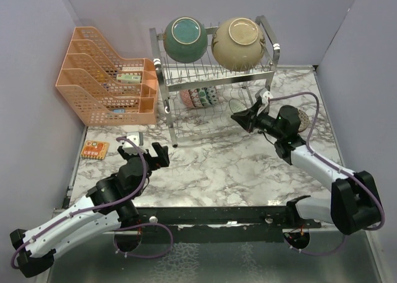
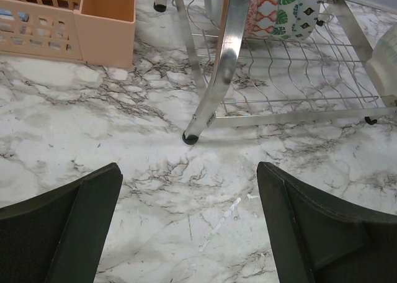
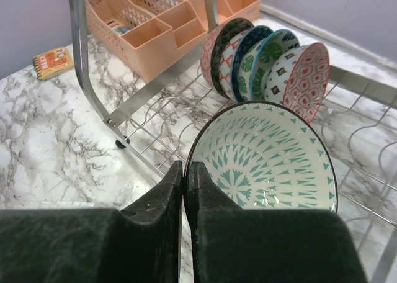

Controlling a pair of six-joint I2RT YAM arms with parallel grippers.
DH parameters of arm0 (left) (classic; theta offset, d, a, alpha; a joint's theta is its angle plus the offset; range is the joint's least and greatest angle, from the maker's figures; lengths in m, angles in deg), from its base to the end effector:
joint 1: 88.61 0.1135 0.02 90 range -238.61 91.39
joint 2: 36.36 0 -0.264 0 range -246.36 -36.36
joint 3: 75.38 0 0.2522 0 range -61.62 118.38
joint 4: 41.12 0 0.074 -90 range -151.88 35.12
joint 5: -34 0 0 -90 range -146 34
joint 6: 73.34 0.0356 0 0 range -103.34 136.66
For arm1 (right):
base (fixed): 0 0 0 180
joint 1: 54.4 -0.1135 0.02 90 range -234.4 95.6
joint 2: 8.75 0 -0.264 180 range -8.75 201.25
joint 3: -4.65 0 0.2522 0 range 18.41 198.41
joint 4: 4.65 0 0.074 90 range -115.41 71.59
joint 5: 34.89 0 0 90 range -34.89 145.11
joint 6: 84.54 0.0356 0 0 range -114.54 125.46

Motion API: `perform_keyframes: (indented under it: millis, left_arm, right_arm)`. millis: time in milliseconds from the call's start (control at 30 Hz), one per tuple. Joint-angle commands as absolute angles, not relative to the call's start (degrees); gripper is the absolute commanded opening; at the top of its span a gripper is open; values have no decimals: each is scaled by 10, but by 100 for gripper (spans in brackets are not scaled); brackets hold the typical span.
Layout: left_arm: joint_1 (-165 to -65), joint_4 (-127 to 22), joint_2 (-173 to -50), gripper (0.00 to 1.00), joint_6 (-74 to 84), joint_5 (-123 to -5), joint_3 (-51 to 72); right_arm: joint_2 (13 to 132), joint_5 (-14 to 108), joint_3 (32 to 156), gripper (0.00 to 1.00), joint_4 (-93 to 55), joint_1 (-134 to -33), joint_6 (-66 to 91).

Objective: Unload the bowls from the dish rack
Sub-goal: Place the bowl with the bowl.

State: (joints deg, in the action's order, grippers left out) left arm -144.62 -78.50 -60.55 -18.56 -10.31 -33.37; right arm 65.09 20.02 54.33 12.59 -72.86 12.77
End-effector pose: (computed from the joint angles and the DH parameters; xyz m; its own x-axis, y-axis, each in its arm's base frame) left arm 0.0840 -0.0790 0.2658 -0.2695 -0.3209 -0.9080 0.0573 0.9358 -0.3477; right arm 0.2582 0.1078 0.2514 -0.2152 0.0379 -0.9758 -0.7794 0.5955 0.1950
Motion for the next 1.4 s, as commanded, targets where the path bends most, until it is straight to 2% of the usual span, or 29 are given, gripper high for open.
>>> perform_keyframes:
  millis: [0,300,633,967,1367]
  left_arm:
    - [-1448,-764,-617,94,-175,-98,-340]
    - [-1448,-755,-608,94,-167,-101,-336]
    - [-1448,-729,-617,94,-150,-114,-341]
    - [-1448,-718,-612,94,-143,-131,-348]
    - [-1448,-710,-604,94,-143,-145,-361]
  right_arm:
    - [596,261,536,2,76,-731,90]
    - [514,311,532,2,-56,-731,87]
    - [480,467,562,2,-191,-731,108]
    - [438,589,556,2,-245,-731,134]
    - [450,734,592,2,-294,-731,148]
